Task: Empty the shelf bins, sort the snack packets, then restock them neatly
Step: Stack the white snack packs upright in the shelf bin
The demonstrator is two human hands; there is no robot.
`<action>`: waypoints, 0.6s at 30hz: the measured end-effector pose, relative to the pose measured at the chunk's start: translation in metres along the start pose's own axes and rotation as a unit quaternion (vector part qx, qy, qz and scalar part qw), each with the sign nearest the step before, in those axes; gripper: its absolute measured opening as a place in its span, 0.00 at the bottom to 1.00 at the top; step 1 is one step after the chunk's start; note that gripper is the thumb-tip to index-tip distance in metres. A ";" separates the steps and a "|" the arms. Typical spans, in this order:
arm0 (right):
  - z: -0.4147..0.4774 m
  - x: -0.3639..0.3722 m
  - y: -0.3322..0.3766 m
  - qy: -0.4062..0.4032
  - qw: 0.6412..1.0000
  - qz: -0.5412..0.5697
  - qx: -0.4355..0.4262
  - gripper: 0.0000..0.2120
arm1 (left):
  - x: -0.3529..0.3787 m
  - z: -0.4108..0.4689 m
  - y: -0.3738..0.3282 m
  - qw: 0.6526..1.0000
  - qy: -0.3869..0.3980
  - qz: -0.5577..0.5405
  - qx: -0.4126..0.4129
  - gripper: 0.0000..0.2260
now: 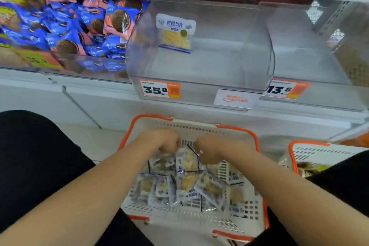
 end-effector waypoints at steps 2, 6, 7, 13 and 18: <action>0.019 0.025 -0.009 -0.027 0.998 0.063 0.013 0.15 | 0.022 0.014 0.006 1.000 -0.017 -0.021 -0.013 0.12; 0.042 0.087 -0.019 -0.063 0.980 0.181 0.055 0.12 | 0.075 0.038 0.029 0.998 -0.042 -0.037 -0.036 0.17; 0.047 0.106 -0.020 -0.045 0.982 0.171 0.060 0.11 | 0.089 0.043 0.035 0.997 -0.045 -0.039 -0.049 0.24; 0.069 0.158 -0.010 -0.024 0.990 0.130 0.053 0.23 | 0.141 0.071 0.048 0.988 -0.030 -0.110 -0.102 0.37; 0.084 0.170 0.016 -0.054 0.998 -0.004 0.029 0.32 | 0.149 0.074 0.047 0.986 -0.094 -0.050 -0.131 0.26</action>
Point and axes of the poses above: each hand's wrist, its own z-axis towards the middle knuckle, its own x-axis out of the palm, y = z × x, the point moved 2 cm from there along z, towards the middle knuckle, and after that the axes turned 2 degrees about z, right-handed, at the moved point
